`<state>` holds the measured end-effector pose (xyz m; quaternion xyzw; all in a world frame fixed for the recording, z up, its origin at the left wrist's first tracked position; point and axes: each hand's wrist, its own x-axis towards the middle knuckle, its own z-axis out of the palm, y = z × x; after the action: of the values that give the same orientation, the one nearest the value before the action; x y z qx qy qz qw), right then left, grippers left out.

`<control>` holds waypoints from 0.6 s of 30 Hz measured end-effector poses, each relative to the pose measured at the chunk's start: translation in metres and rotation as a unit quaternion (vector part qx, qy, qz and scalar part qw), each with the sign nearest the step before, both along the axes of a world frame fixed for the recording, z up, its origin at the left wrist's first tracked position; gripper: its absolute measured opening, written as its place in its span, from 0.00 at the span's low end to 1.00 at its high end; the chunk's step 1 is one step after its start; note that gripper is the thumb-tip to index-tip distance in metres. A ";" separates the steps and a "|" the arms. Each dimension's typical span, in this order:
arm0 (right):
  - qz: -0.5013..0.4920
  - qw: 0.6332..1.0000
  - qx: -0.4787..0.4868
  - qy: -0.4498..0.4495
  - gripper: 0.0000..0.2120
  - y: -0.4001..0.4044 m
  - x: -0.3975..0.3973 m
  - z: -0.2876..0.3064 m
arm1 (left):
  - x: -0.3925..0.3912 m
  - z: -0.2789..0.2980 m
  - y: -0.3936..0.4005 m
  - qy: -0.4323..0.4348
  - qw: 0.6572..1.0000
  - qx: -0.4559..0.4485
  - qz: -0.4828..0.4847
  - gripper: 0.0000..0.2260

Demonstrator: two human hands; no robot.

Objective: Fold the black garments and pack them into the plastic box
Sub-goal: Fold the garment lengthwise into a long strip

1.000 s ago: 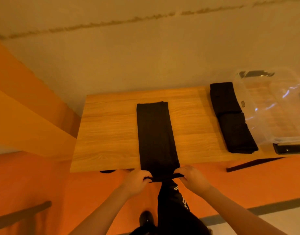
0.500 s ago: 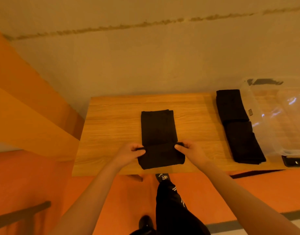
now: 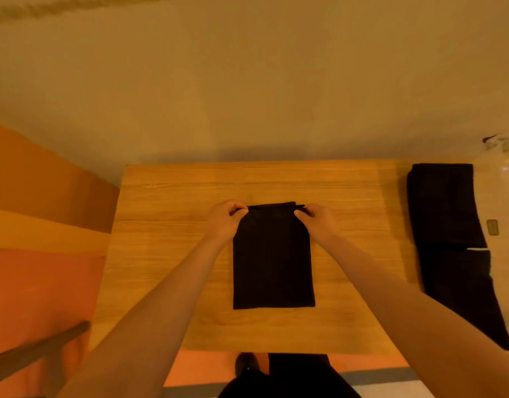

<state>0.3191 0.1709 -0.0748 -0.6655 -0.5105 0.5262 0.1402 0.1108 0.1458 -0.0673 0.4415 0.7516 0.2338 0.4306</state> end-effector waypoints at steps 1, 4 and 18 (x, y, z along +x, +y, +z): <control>0.003 1.000 0.008 -0.017 0.10 0.002 0.000 -0.003 | 0.001 -0.005 0.002 0.019 1.000 0.005 0.001 0.06; 0.024 0.994 0.073 -0.071 0.10 0.003 -0.002 -0.007 | 0.004 -0.011 0.000 0.072 0.997 0.043 0.000 0.07; 0.066 0.958 0.137 -0.243 0.17 0.012 -0.016 -0.009 | 0.015 -0.017 0.012 0.181 0.982 0.050 0.008 0.08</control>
<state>0.3034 0.1834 -0.0837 -0.7127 -0.6390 0.2816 0.0668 0.1257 0.1576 -0.0839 0.4917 0.8077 0.1912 0.2630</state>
